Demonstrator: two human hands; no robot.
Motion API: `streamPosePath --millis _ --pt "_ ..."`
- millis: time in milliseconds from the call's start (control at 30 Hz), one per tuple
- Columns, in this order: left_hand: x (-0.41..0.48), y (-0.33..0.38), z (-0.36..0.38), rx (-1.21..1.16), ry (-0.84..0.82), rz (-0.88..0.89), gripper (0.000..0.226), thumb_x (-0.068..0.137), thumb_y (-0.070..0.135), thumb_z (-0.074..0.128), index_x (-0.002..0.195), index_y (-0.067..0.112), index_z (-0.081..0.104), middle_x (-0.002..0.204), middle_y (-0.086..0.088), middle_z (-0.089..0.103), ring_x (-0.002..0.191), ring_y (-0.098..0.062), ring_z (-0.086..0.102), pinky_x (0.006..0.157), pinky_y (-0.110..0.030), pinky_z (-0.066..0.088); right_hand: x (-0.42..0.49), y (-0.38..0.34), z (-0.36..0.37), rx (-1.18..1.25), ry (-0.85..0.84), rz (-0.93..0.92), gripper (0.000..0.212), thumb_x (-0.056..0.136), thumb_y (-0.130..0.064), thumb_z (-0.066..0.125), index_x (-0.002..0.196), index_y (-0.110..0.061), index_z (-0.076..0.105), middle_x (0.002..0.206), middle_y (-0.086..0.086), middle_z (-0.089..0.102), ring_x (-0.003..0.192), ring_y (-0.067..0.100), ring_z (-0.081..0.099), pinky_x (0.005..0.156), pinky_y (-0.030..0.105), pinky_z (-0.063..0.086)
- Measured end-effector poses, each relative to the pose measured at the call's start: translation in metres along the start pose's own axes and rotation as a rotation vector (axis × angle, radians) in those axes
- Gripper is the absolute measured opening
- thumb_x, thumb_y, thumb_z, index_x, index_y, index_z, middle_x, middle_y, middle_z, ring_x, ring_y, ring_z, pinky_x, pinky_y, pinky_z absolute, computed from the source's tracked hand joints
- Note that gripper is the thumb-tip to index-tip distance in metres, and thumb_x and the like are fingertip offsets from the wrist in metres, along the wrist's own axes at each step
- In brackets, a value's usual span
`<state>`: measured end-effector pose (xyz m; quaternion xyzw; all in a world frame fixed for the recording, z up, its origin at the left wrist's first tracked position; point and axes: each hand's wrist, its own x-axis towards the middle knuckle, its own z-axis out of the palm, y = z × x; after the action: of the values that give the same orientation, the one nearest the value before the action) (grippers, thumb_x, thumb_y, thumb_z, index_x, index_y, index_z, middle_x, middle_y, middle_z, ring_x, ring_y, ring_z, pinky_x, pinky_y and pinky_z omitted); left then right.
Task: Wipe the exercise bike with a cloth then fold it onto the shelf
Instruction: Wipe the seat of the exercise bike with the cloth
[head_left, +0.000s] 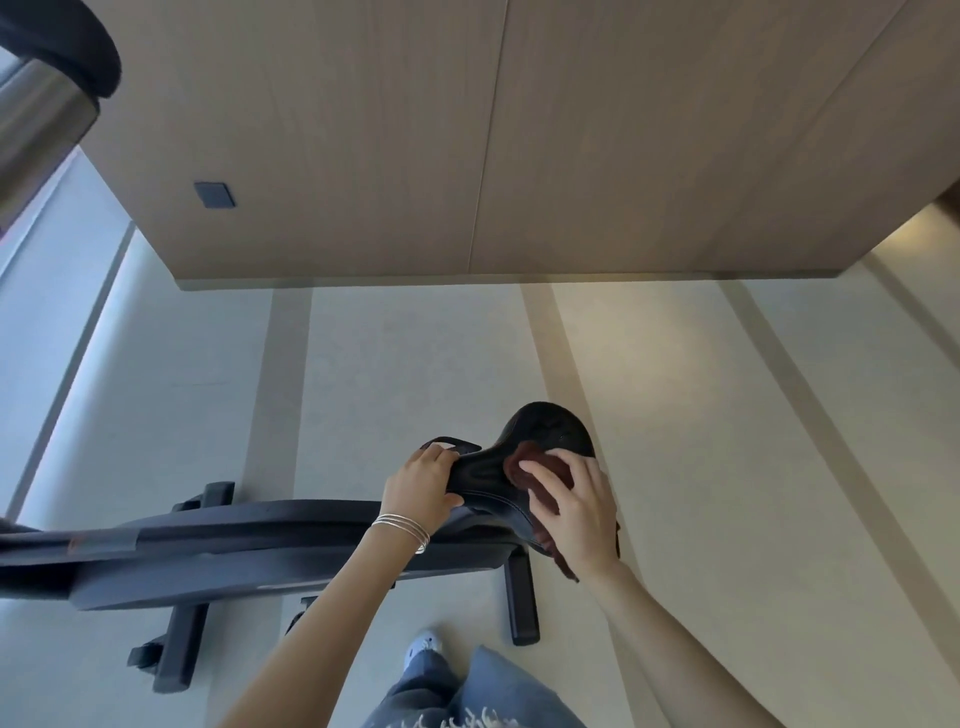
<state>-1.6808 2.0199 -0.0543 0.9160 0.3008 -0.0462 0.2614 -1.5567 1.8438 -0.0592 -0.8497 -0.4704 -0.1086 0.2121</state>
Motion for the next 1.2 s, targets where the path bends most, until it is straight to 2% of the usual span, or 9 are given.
streamPosePath --millis 100,233,500,633,733,800,1000,1067,1200 --pt "0.000 -0.001 0.000 0.005 -0.002 -0.008 0.047 0.081 0.025 0.066 0.126 0.021 0.051 0.123 0.000 0.056 0.114 -0.023 0.051 0.085 -0.039 0.051 0.025 0.008 0.003 -0.035 -0.011 -0.018 0.036 0.076 -0.016 0.070 0.110 -0.025 0.066 0.115 0.005 0.063 0.102 0.026 0.058 0.077 0.036 0.051" --pt "-0.001 0.000 0.000 -0.008 0.009 -0.013 0.048 0.081 0.024 0.066 0.126 0.020 0.051 0.123 0.000 0.056 0.114 -0.023 0.051 0.086 -0.038 0.051 0.062 0.012 0.001 0.009 -0.039 0.187 0.035 0.081 -0.014 0.067 0.115 -0.021 0.065 0.123 0.003 0.061 0.108 0.027 0.057 0.081 0.041 0.052" --pt "-0.002 0.000 -0.001 -0.062 0.023 -0.048 0.049 0.077 0.022 0.068 0.124 0.023 0.054 0.121 0.002 0.058 0.111 -0.023 0.053 0.085 -0.040 0.051 0.007 0.004 -0.004 0.052 0.037 0.196 0.039 0.078 -0.010 0.071 0.115 -0.020 0.066 0.123 0.004 0.062 0.106 0.027 0.059 0.086 0.038 0.051" --pt "-0.002 0.001 -0.002 -0.058 0.025 -0.049 0.049 0.078 0.023 0.067 0.125 0.025 0.053 0.121 0.003 0.059 0.110 -0.022 0.054 0.085 -0.039 0.052 0.072 0.015 0.004 0.006 -0.155 0.137 0.039 0.085 -0.013 0.063 0.123 -0.021 0.060 0.128 0.003 0.057 0.113 0.028 0.053 0.090 0.039 0.047" --pt "-0.003 0.002 -0.003 -0.051 0.019 -0.051 0.049 0.079 0.023 0.068 0.125 0.025 0.052 0.120 0.003 0.059 0.109 -0.023 0.054 0.085 -0.039 0.052 0.107 0.022 0.015 0.034 -0.257 0.231 0.039 0.089 -0.019 0.057 0.128 -0.024 0.056 0.130 0.001 0.054 0.114 0.027 0.049 0.095 0.037 0.042" --pt "-0.003 0.002 -0.004 -0.037 0.015 -0.049 0.048 0.079 0.023 0.068 0.124 0.026 0.052 0.120 0.003 0.059 0.109 -0.022 0.054 0.084 -0.039 0.052 0.101 0.023 0.013 0.103 -0.214 0.276 0.039 0.088 -0.018 0.059 0.126 -0.023 0.058 0.128 0.002 0.056 0.110 0.028 0.051 0.094 0.037 0.044" --pt "-0.001 0.000 -0.001 -0.049 0.035 -0.062 0.047 0.078 0.024 0.068 0.123 0.026 0.052 0.118 0.005 0.059 0.109 -0.021 0.054 0.081 -0.038 0.053 0.015 0.024 0.001 0.190 0.081 0.288 0.039 0.079 -0.008 0.070 0.116 -0.019 0.064 0.121 0.005 0.061 0.104 0.025 0.056 0.088 0.034 0.050" --pt "-0.001 -0.001 0.001 -0.054 0.043 -0.072 0.047 0.078 0.024 0.069 0.122 0.027 0.053 0.117 0.006 0.060 0.108 -0.021 0.055 0.080 -0.038 0.053 0.025 0.026 0.004 0.204 0.085 0.326 0.038 0.078 -0.007 0.070 0.115 -0.016 0.066 0.118 0.006 0.062 0.103 0.026 0.058 0.087 0.037 0.052" --pt "-0.001 0.000 0.001 -0.057 0.047 -0.090 0.048 0.078 0.025 0.068 0.122 0.029 0.052 0.118 0.007 0.059 0.107 -0.020 0.056 0.080 -0.036 0.052 0.079 0.029 0.012 0.225 -0.040 0.349 0.036 0.082 -0.011 0.065 0.118 -0.016 0.065 0.119 0.006 0.062 0.106 0.026 0.056 0.090 0.034 0.048"
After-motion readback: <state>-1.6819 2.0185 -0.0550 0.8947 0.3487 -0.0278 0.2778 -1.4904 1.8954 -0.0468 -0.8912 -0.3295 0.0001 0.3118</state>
